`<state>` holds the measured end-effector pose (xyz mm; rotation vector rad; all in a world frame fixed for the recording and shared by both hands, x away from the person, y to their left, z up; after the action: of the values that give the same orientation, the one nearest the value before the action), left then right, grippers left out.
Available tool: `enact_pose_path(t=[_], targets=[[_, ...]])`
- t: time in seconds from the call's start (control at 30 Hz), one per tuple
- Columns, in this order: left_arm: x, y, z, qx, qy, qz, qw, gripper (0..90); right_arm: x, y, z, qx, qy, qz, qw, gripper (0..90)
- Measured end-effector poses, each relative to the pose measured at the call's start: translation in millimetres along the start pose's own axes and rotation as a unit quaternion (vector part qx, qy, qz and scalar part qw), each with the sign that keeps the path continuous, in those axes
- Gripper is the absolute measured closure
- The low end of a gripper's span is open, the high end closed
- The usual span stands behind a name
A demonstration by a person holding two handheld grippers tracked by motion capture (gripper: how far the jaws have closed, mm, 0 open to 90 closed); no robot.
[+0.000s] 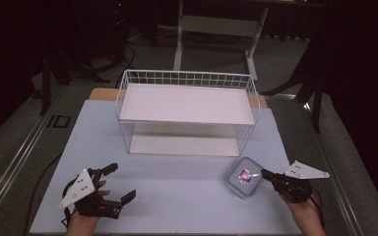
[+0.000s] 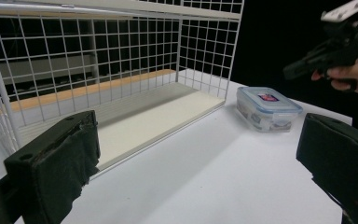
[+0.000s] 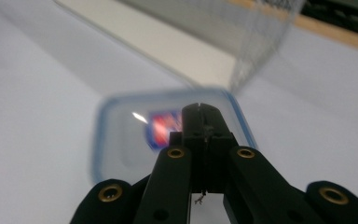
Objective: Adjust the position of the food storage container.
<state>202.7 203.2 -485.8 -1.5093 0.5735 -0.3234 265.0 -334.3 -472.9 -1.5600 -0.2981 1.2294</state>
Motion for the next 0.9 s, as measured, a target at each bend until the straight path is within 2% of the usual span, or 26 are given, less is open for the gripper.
enact_pose_path(t=[0.13,0.17,0.27,0.3,0.37,0.47,0.53,0.63,0.8,0.83,0.9], targets=[[-0.1,-0.1,0.8,-0.003,0.000,-0.002,1.0000,0.3,-0.9,17.8,-15.1,0.027,0.027,0.009,0.9992,90.0],[0.0,0.0,0.9,-0.004,-0.001,-0.002,1.0000,0.3,-1.5,25.3,-23.1,0.042,0.039,0.013,0.9983,90.0],[0.2,0.3,1.2,-0.005,-0.001,-0.001,1.0000,0.3,-1.1,28.6,-26.6,0.047,0.045,0.019,0.9977,90.0],[0.7,0.7,1.5,-0.006,0.000,0.000,1.0000,0.3,3.0,37.6,-37.4,0.061,0.062,0.038,0.9955,90.0],[1.4,1.0,1.6,-0.009,0.000,0.000,1.0000,0.3,6.7,41.7,-43.9,0.073,0.058,0.042,0.9948,90.0],[1.5,0.9,1.5,-0.008,0.000,-0.001,1.0000,0.3,10.0,43.5,-49.4,0.078,0.058,0.047,0.9941,90.0],[1.8,1.1,1.8,-0.009,0.000,0.000,1.0000,0.3,14.3,43.7,-58.3,0.088,0.058,0.048,0.9933,90.0],[2.3,1.6,2.2,-0.011,0.001,0.000,0.9999,0.3,18.0,42.5,-62.1,0.087,0.054,0.050,0.9935,90.0],[2.0,1.2,1.6,-0.008,0.001,0.000,1.0000,0.3,29.0,39.2,-63.2,0.093,0.033,0.056,0.9936,90.0],[1.9,1.2,1.6,-0.009,0.003,-0.001,1.0000,0.3,32.9,39.2,-60.7,0.094,0.020,0.059,0.9936,90.0],[2.1,1.1,1.6,-0.008,0.003,0.000,1.0000,0.3,34.2,39.3,-59.1,0.092,0.020,0.063,0.9935,90.0]])
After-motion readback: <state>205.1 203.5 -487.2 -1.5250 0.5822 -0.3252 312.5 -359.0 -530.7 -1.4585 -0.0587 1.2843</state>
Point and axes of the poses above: each handheld gripper's, and its own axes: x roughly forward along the jaws, y roughly out of its underside, z roughly to its left, the point moved 1 cm from there along x, roughly forward along the jaws, and after that the axes turned 15 degrees about -y, right-handed, at the moved point
